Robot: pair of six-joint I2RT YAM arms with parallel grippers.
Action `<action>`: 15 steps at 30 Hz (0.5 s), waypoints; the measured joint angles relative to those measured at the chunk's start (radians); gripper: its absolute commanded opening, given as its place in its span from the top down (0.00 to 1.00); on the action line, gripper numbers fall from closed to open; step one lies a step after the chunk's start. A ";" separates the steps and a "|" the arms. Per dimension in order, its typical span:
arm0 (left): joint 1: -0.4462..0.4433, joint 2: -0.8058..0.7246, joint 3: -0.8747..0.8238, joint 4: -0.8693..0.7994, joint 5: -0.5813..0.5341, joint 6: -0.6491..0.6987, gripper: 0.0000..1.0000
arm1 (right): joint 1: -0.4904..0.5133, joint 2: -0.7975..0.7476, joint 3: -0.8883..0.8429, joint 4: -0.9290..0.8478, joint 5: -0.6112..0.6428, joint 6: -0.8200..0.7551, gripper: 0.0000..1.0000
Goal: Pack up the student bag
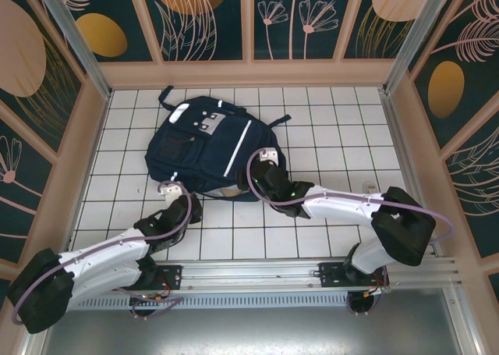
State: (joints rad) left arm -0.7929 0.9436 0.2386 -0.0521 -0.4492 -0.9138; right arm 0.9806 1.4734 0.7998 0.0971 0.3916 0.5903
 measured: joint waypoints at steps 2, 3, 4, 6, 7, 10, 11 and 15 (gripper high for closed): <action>0.000 0.029 0.000 0.026 0.004 0.000 0.60 | -0.018 0.000 0.004 -0.022 0.001 0.024 0.09; 0.000 0.040 0.000 0.036 0.005 0.000 0.60 | -0.031 0.000 0.005 -0.035 0.001 0.040 0.08; 0.000 0.049 0.000 0.046 0.005 -0.001 0.60 | -0.047 0.000 0.008 -0.050 0.001 0.055 0.06; 0.000 0.052 0.000 0.053 0.003 -0.002 0.60 | -0.079 0.000 0.011 -0.066 0.000 0.082 0.06; 0.000 0.049 0.000 0.053 0.003 -0.002 0.60 | -0.097 0.002 0.013 -0.072 -0.002 0.094 0.07; 0.000 0.016 0.000 0.049 -0.006 -0.008 0.59 | -0.137 0.024 0.032 -0.080 -0.027 0.108 0.14; 0.000 0.000 0.001 0.045 -0.009 -0.008 0.58 | -0.144 0.037 0.044 -0.081 -0.032 0.111 0.15; 0.000 -0.078 0.053 -0.027 -0.030 -0.007 0.56 | -0.161 0.098 0.109 -0.092 -0.068 0.114 0.22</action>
State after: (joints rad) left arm -0.7929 0.8658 0.2916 -0.0792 -0.4793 -0.9211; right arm 0.8196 1.5711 0.9092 0.0048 0.3233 0.7048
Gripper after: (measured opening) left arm 0.436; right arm 0.821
